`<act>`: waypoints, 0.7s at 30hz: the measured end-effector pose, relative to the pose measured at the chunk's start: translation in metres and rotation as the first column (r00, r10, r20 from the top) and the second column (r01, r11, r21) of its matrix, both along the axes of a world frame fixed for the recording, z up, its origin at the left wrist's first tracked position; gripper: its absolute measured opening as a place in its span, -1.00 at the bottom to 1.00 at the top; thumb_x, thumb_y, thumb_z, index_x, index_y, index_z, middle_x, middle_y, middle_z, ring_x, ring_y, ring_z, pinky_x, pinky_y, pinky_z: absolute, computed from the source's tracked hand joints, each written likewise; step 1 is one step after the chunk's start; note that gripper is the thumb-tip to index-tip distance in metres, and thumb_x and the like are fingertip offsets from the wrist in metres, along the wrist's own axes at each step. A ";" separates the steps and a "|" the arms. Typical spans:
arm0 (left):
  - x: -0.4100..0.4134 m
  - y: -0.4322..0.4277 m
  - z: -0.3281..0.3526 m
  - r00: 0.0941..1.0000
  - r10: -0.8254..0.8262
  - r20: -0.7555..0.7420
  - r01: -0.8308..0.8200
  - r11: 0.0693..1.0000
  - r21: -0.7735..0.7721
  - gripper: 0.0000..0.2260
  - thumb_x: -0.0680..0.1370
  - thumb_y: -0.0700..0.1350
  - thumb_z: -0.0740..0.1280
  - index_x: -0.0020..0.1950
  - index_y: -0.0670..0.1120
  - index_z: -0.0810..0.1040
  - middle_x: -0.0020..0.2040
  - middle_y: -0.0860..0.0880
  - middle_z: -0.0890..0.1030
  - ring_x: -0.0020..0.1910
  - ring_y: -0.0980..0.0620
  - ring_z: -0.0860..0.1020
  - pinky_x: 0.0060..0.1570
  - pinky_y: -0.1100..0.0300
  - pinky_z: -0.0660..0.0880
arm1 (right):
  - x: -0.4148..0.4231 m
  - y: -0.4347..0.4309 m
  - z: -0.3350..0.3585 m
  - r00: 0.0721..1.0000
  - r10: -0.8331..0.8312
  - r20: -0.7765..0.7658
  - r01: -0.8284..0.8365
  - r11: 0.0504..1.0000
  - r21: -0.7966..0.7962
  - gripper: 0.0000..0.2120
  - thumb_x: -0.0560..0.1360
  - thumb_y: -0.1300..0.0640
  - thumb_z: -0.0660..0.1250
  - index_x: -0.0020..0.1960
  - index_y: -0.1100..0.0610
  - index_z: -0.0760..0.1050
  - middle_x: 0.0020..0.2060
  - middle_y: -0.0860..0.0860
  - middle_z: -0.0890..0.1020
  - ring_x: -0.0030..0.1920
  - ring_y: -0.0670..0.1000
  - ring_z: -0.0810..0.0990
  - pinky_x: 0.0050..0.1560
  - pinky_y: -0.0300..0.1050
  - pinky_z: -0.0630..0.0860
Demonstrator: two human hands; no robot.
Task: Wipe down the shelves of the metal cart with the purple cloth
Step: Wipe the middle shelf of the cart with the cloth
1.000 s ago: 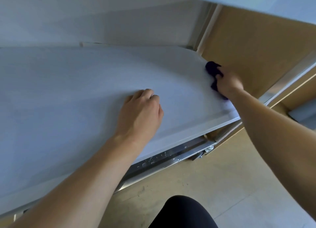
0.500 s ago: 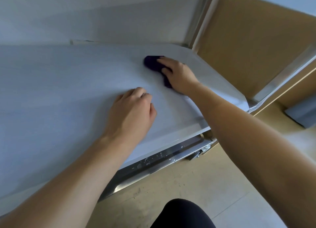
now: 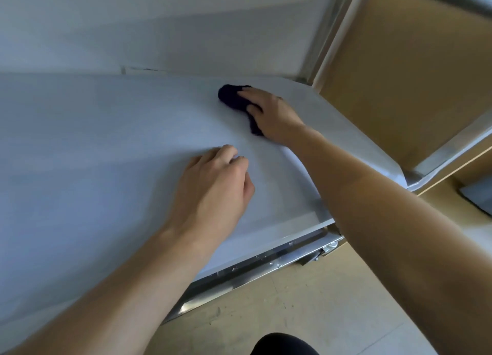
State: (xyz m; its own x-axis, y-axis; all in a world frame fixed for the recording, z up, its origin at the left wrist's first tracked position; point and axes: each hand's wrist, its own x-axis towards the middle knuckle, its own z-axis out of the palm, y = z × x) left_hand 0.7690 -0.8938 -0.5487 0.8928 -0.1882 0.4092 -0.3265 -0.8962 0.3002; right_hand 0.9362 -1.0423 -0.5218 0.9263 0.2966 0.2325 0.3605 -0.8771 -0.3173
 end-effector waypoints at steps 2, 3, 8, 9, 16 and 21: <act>0.000 0.000 0.000 1.000 0.000 0.013 0.000 1.000 -0.006 -0.76 0.48 -0.10 0.18 -0.08 -0.12 0.64 0.02 -0.06 0.62 -0.03 -0.11 0.59 -0.01 0.03 0.50 | 0.003 -0.014 -0.004 1.000 -0.022 0.007 0.022 0.999 0.040 -0.61 0.63 0.15 0.13 0.44 -0.02 0.37 0.42 -0.07 0.41 0.40 0.03 0.38 0.36 -0.22 0.25; 0.000 0.001 0.001 1.000 -0.003 0.015 0.003 1.000 -0.010 -0.75 0.48 -0.09 0.18 -0.08 -0.12 0.64 0.02 -0.05 0.62 -0.03 -0.11 0.59 -0.02 0.04 0.50 | 0.006 -0.024 -0.005 0.997 -0.076 0.007 0.075 0.995 0.069 -0.62 0.62 0.13 0.14 0.42 -0.04 0.39 0.39 -0.05 0.45 0.36 0.06 0.43 0.35 -0.18 0.31; 0.001 -0.001 0.002 1.000 -0.030 0.008 0.030 0.999 -0.032 -0.78 0.48 -0.10 0.16 -0.17 -0.10 0.59 -0.01 -0.06 0.61 -0.04 -0.12 0.58 -0.03 0.03 0.47 | 0.019 -0.078 0.000 0.876 -0.472 -0.093 0.481 0.862 0.159 -0.63 0.59 0.12 0.14 0.35 -0.06 0.44 0.08 0.04 0.62 -0.04 0.12 0.62 -0.05 -0.11 0.54; 0.001 -0.001 0.002 1.000 -0.026 0.007 0.026 0.999 -0.034 -0.80 0.47 -0.11 0.16 -0.19 -0.09 0.57 -0.02 -0.07 0.61 -0.05 -0.13 0.58 -0.04 0.03 0.47 | 0.022 -0.085 0.003 0.858 -0.504 -0.105 0.514 0.845 0.149 -0.63 0.57 0.16 0.15 0.34 0.00 0.46 0.11 0.08 0.61 0.00 0.14 0.61 -0.01 -0.09 0.53; 0.002 -0.004 0.005 1.000 -0.006 -0.001 0.006 1.000 -0.009 -0.79 0.47 -0.12 0.17 -0.15 -0.10 0.60 -0.06 -0.05 0.60 -0.08 -0.12 0.58 -0.05 0.00 0.48 | 0.034 -0.026 0.008 0.956 -0.267 -0.123 0.268 0.963 -0.005 -0.60 0.60 0.19 0.13 0.44 0.06 0.34 0.19 0.07 0.54 0.19 0.12 0.54 0.19 -0.08 0.44; 0.000 -0.003 0.006 1.000 -0.002 -0.008 0.002 1.000 -0.001 -0.76 0.47 -0.11 0.17 -0.10 -0.09 0.63 -0.02 -0.03 0.61 -0.03 -0.08 0.58 -0.04 0.03 0.47 | 0.044 -0.016 0.004 0.992 -0.119 -0.047 0.122 0.990 0.066 -0.62 0.63 0.10 0.12 0.43 -0.10 0.37 0.37 -0.04 0.47 0.31 0.03 0.45 0.14 -0.28 0.29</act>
